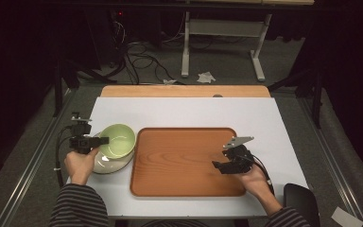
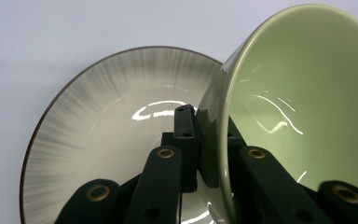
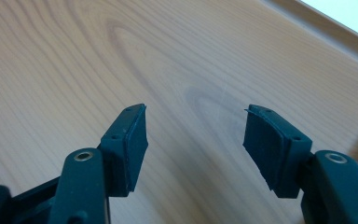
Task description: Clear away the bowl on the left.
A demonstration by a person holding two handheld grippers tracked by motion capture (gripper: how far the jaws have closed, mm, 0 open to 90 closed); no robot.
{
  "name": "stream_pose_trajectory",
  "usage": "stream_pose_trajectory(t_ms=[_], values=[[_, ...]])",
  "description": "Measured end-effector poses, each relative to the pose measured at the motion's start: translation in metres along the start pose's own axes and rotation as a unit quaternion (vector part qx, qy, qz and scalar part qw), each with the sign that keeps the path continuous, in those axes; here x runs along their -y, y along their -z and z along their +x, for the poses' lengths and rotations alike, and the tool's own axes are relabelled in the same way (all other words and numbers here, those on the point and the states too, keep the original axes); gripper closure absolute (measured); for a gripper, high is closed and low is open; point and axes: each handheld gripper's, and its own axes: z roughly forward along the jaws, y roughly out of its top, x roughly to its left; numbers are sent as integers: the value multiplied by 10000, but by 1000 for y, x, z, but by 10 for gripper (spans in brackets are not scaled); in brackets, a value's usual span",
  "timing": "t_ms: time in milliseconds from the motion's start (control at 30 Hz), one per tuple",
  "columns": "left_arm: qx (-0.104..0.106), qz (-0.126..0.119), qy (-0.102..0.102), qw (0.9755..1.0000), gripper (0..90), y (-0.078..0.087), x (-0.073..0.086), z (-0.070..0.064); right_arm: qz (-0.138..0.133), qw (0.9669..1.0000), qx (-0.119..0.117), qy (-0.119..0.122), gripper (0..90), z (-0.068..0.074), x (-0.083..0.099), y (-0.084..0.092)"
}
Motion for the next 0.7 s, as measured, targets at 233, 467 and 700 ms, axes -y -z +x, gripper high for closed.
stream_pose_trajectory(t_ms=[233,467,700], values=[[326,26,-217,9992,838,-2,-5,-16,-45,10000,-9,-24,408,0,0,0],[433,188,-605,9971,838,-8,-9,-41,-64,9999,-40,-86,407,-1,1,2],[551,287,-933,9937,838,-13,-13,-61,-25,10000,-13,-93,404,-2,1,1]])
